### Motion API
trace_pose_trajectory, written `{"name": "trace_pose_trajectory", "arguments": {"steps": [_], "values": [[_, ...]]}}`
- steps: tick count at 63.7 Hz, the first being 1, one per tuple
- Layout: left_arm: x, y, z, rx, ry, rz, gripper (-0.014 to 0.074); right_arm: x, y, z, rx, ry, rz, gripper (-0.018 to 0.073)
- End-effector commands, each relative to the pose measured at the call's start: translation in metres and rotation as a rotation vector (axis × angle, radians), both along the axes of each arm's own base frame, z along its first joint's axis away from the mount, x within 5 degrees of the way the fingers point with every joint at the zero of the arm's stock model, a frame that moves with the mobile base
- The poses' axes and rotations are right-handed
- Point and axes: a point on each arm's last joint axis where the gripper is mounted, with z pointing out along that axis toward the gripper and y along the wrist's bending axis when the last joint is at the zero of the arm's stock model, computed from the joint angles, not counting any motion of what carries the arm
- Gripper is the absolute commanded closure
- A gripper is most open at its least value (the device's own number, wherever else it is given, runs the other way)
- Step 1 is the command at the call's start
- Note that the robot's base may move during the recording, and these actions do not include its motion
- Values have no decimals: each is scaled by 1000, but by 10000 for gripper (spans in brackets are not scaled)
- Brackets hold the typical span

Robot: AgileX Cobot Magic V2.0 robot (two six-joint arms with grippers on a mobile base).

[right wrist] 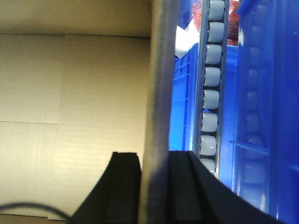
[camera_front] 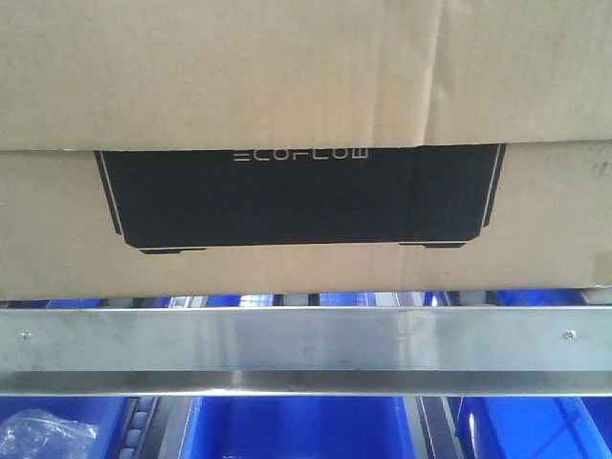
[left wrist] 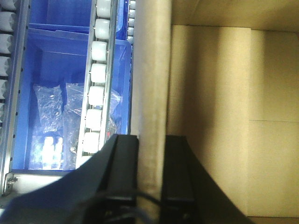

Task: Grab box from left shelf to table start
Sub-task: 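Close the right gripper onto the box's other side wall, then lift the box with both grippers and pull it off the shelf toward the robot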

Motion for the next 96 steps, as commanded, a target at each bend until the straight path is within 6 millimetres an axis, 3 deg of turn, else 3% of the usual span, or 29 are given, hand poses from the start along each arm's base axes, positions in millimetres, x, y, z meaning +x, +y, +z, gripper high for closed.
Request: {"name": "trace_pose_trajectory", "arguments": {"steps": [1,96], "values": [[-6,0,23,-27,-112,-4,699,-7,-3,26,3,-121,-8,503],[-4,0,33,-94,-208,31,699,-9,-1,31,62,-143,-28,503]]}}
